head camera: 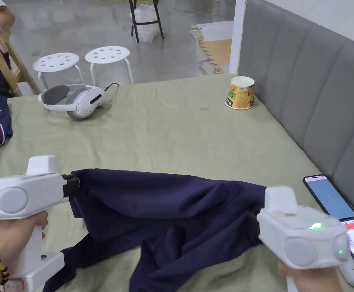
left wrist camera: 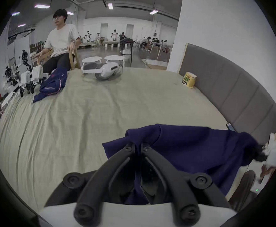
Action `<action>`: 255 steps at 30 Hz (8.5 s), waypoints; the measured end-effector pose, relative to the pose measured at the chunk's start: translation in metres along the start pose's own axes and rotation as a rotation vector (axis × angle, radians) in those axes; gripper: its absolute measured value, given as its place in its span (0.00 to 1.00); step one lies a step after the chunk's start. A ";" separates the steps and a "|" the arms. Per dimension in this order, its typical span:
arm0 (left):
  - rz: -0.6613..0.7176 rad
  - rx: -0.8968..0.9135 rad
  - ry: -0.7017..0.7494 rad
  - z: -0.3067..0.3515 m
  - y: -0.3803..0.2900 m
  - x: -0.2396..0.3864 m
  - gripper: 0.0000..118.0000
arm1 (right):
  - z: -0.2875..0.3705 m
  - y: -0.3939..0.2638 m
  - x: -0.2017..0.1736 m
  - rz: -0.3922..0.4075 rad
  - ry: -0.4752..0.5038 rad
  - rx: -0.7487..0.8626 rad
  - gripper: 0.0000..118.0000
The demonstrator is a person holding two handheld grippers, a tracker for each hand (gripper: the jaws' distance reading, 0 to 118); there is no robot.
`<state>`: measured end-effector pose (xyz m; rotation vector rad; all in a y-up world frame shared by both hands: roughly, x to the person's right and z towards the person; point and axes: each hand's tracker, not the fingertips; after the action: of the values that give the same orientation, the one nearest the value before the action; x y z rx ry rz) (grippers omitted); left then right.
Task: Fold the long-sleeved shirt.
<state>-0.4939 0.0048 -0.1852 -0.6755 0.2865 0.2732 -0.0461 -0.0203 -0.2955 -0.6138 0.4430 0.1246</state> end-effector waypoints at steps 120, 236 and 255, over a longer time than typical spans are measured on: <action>0.091 -0.164 0.059 -0.119 0.034 -0.030 0.13 | -0.002 -0.008 0.040 0.059 0.101 -0.249 0.00; 0.207 -0.325 0.108 0.101 -0.189 -0.044 0.92 | 0.005 -0.077 0.023 0.276 0.034 -0.416 0.88; 0.113 -0.185 0.076 0.128 -0.129 -0.002 0.04 | 0.080 -0.036 0.064 0.002 0.091 -0.237 0.64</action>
<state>-0.4306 -0.0091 -0.0159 -0.8555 0.3760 0.3853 0.0494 -0.0040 -0.2464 -0.8542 0.5215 0.1530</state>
